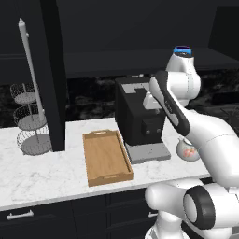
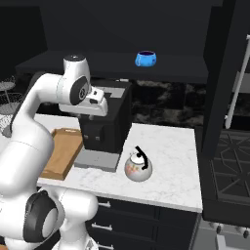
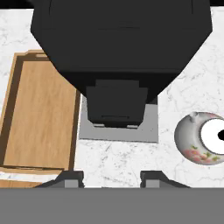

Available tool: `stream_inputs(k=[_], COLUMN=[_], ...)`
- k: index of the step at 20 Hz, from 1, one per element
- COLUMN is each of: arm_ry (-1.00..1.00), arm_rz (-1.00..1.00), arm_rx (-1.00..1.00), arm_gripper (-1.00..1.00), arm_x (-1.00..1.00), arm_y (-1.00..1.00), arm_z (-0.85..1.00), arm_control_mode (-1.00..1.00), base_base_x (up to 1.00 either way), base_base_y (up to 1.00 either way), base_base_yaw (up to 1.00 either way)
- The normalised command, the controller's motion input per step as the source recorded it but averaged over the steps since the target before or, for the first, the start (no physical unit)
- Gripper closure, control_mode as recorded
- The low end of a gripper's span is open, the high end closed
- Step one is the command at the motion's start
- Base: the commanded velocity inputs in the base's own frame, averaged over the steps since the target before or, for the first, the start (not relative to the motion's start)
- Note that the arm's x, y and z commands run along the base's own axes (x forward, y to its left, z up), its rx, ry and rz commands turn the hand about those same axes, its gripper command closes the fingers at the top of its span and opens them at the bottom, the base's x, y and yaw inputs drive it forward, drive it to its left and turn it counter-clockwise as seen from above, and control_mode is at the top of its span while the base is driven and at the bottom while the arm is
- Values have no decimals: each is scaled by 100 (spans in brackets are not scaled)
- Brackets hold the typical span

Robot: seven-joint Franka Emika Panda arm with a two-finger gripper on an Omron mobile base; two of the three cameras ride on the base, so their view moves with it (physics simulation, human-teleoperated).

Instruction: Pick the kettle from the counter and place it on the tray. Then pick the mug from the cabinet and place it on the tray. Then close the cabinet doors.

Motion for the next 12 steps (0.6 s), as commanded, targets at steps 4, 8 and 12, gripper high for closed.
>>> stream_inputs(k=[4, 8, 12], arm_ry=[0, 0, 0], arm_rz=[0, 2, 12], arm_rx=[0, 0, 1], arm_gripper=[-100, -100, -100], arm_x=[0, -14, -14], arm_y=[-15, -96, -100], arm_z=[-24, -57, -39], arm_control_mode=[-100, -100, -100], base_base_x=[0, 0, 0], base_base_y=[0, 0, 0], base_base_yaw=[0, 0, 0])
